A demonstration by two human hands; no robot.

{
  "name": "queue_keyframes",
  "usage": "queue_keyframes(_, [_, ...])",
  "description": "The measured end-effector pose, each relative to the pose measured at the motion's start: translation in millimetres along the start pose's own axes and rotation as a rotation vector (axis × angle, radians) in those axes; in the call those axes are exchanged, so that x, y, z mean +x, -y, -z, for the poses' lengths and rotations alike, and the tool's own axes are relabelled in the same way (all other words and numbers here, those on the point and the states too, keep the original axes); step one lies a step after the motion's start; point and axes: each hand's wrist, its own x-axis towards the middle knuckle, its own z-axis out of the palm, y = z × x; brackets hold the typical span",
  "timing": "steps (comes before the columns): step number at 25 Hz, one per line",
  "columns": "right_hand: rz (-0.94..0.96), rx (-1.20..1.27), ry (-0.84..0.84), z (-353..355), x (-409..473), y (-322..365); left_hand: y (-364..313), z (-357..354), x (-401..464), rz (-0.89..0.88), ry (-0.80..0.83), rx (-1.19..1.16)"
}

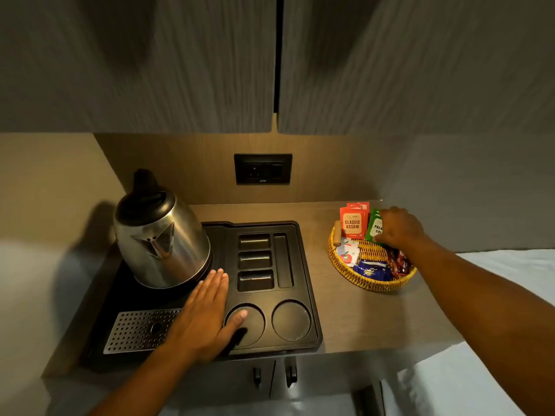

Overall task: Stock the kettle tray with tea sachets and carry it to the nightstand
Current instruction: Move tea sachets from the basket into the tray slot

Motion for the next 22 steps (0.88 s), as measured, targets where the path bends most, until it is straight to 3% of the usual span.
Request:
queue_keyframes(8, [-0.057, 0.026, 0.066, 8, 7, -10, -3, 1, -1, -0.017, -0.014, 0.034])
queue_keyframes(14, [-0.154, 0.172, 0.219, 41, 15, -15, -4, 4, -2, -0.023, -0.016, 0.025])
queue_keyframes(22, [0.053, 0.178, 0.170, 109, 16, 40, -4, 5, -3, -0.027, -0.020, 0.022])
